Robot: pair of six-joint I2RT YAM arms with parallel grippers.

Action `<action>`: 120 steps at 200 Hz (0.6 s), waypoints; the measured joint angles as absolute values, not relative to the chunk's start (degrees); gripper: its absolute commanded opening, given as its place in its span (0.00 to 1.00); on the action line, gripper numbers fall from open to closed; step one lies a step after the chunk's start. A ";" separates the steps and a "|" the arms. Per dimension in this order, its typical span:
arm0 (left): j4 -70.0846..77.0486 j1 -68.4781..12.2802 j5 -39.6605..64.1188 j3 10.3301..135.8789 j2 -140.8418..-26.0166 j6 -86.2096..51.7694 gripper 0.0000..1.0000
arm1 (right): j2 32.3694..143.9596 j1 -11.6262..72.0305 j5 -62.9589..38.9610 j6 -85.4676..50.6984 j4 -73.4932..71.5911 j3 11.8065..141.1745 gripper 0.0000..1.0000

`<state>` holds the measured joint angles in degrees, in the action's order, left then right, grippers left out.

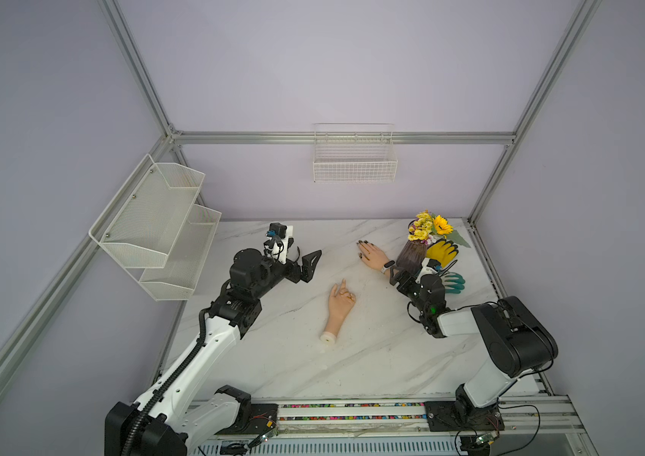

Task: Take off the watch
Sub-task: Adjust the hand at the center of the board.

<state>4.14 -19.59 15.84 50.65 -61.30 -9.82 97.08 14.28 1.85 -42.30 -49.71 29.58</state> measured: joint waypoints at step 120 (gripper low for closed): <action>4.12 -19.59 15.90 50.65 -61.30 -9.82 1.00 | 103.72 14.59 -10.11 -39.27 -55.88 29.32 0.91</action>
<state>4.12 -19.59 15.90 50.65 -61.30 -9.82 103.72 14.59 -10.11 -39.27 -55.88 29.32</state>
